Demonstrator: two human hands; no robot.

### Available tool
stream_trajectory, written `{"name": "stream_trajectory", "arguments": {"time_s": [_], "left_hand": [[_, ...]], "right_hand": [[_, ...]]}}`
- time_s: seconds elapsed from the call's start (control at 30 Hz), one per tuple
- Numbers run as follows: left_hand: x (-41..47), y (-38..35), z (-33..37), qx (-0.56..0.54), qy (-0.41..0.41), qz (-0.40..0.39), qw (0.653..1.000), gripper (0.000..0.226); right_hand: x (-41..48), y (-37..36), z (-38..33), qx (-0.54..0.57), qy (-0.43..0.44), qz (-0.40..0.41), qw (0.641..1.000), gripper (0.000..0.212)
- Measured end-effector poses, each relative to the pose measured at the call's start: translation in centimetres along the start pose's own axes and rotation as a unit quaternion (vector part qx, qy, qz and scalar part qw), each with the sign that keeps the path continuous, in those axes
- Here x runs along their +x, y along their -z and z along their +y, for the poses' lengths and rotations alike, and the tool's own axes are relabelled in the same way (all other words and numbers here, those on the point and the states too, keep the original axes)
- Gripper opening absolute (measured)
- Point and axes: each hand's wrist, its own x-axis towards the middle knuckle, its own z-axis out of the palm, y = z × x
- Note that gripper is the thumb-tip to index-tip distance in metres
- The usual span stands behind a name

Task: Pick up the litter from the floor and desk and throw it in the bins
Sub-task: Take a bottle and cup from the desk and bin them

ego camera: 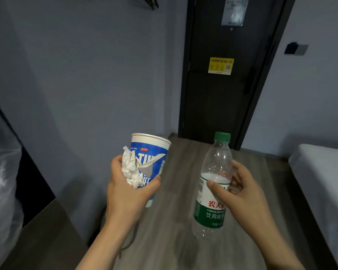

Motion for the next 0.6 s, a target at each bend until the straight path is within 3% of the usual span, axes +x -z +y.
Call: {"name": "stream_trajectory", "arguments": {"time_s": [0.3,0.6], "left_hand": [[17.6,-5.4,-4.9,0.001,0.002,0.008,1.0,0.068],[29.0,-13.0,-9.5,-0.009,0.012,-0.008,1.0,0.078]], "right_hand": [[16.6,-5.9,1.5,-0.008,-0.027,-0.014,1.0,0.061],[30.6,-7.9,5.6,-0.065,-0.018,-0.026,0.997,0.066]]}}
